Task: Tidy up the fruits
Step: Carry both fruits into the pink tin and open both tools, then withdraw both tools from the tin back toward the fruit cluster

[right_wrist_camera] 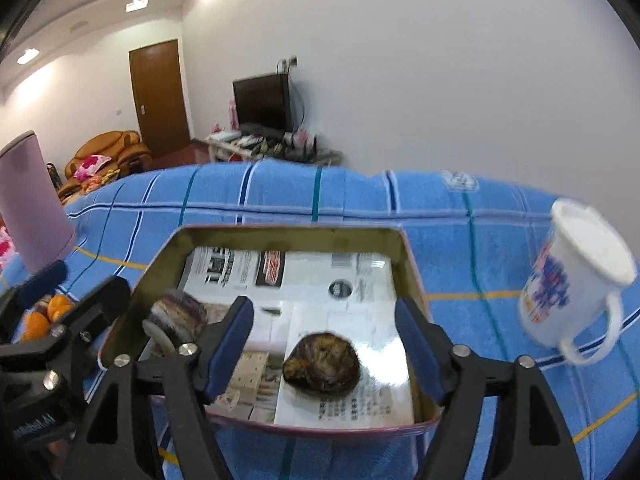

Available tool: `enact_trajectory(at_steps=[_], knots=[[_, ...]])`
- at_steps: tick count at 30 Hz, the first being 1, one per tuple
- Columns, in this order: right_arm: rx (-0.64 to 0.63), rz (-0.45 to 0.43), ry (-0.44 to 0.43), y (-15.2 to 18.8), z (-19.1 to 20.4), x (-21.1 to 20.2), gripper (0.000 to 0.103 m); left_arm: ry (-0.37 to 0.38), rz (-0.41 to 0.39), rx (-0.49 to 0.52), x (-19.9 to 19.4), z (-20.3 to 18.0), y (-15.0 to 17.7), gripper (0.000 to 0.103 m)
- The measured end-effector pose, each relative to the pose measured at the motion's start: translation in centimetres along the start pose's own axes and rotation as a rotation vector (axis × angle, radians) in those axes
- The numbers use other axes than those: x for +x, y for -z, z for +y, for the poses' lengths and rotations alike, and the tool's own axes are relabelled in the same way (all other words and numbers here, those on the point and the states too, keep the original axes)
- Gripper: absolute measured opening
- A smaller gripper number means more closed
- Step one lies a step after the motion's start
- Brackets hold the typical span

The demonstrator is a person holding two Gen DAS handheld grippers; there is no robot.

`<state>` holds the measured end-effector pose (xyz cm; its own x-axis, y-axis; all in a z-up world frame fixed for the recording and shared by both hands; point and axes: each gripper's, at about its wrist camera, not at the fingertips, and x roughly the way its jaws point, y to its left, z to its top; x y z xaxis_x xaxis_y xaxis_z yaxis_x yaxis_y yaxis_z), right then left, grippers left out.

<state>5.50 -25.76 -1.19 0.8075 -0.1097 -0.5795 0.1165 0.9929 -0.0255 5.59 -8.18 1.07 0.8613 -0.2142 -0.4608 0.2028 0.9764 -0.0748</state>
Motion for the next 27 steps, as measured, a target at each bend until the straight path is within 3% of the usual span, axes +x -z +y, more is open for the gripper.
enact_trajectory(at_steps=[5, 27], knots=[[-0.034, -0.072, 0.012, -0.4, 0.9, -1.4, 0.077, -0.056, -0.033, 0.011, -0.7, 0.5, 0.1, 0.103], [-0.017, -0.093, -0.038, -0.2, 1.2, -2.3, 0.077, -0.126, -0.047, 0.03, -1.6, 0.7, 1.1, 0.103]])
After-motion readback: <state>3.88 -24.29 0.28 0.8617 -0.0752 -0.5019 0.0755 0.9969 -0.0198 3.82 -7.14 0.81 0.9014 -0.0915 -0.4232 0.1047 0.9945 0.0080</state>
